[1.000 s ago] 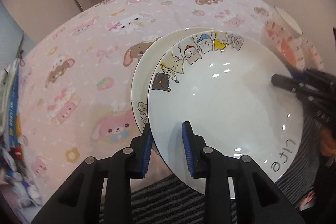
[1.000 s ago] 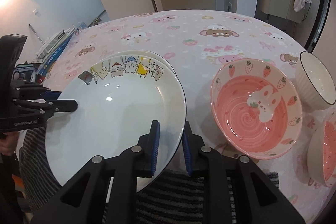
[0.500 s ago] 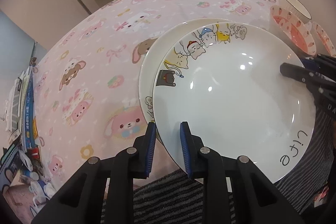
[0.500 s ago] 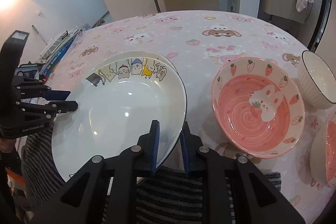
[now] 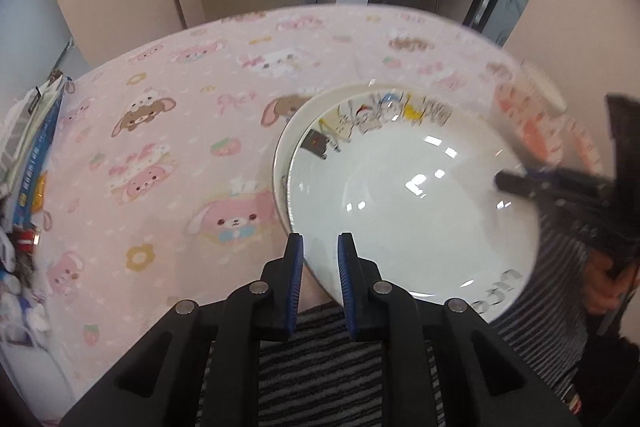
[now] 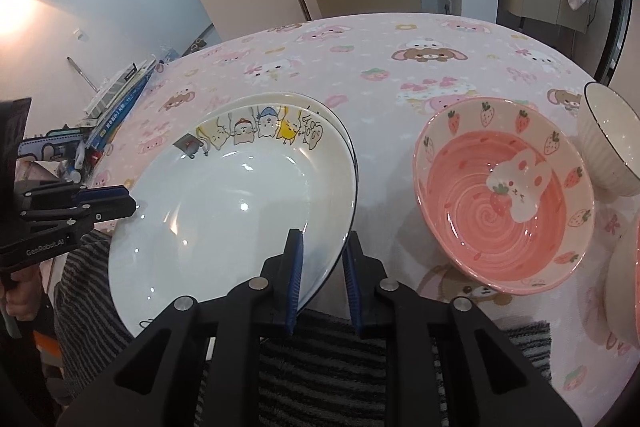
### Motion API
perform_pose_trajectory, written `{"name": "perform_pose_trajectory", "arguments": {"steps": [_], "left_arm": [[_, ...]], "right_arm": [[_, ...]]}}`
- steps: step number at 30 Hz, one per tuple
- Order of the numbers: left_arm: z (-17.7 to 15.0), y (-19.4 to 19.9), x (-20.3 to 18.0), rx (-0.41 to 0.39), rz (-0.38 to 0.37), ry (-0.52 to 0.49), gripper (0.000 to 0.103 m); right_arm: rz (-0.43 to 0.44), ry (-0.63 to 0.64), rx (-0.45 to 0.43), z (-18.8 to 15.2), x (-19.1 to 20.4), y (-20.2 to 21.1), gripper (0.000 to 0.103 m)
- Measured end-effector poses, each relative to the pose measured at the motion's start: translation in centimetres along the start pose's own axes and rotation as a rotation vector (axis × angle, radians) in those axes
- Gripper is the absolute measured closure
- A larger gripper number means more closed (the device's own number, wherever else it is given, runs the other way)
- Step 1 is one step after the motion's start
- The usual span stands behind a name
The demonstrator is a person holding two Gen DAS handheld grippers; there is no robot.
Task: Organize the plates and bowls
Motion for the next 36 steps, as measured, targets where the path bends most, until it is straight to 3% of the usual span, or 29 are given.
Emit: {"name": "perform_pose_trajectory", "arguments": {"steps": [2, 7, 11, 15, 20, 24, 34, 35, 36], "left_arm": [[-0.2, 0.0, -0.1, -0.028, -0.047, 0.032, 0.084], [-0.4, -0.3, -0.9, -0.086, -0.042, 0.031, 0.084], [0.1, 2.6, 0.4, -0.229, -0.239, 0.166, 0.085], [0.7, 5.4, 2.0, -0.434, -0.15, 0.168, 0.085], [0.2, 2.1, 2.2, -0.402, -0.008, 0.142, 0.085], [-0.1, -0.1, 1.8, -0.319, -0.065, 0.148, 0.085], [-0.6, 0.7, 0.9, -0.384, -0.01, 0.111, 0.085], [-0.5, 0.8, 1.0, -0.389, -0.002, 0.112, 0.083], [-0.6, 1.0, 1.1, -0.396, 0.01, 0.114, 0.074]], "right_arm": [[0.009, -0.005, -0.005, -0.1, 0.1, 0.1, 0.083], [0.022, -0.013, 0.0, -0.1, 0.0, -0.2, 0.083], [0.024, -0.006, -0.004, -0.2, 0.0, -0.2, 0.082], [0.026, -0.003, -0.004, -0.1, 0.0, -0.3, 0.082], [0.018, 0.014, -0.003, -0.1, 0.2, -0.5, 0.082], [0.007, 0.031, -0.006, -0.1, 0.3, -0.5, 0.082], [0.006, 0.062, -0.008, -0.3, 0.6, -0.3, 0.079], [0.011, 0.063, -0.014, -0.2, 0.7, -0.2, 0.079], [0.013, 0.063, -0.021, -0.1, 0.7, -0.1, 0.078]]}}
Point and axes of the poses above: each gripper's, at about its wrist camera, not at the fingertips, and y roughly against the way its jaws point, x to its left, z to its top, the point moved 7 cm from there along -y, roughly the way its jaws point, and after that the axes turned 13 degrees about z, right-handed, at the moved point
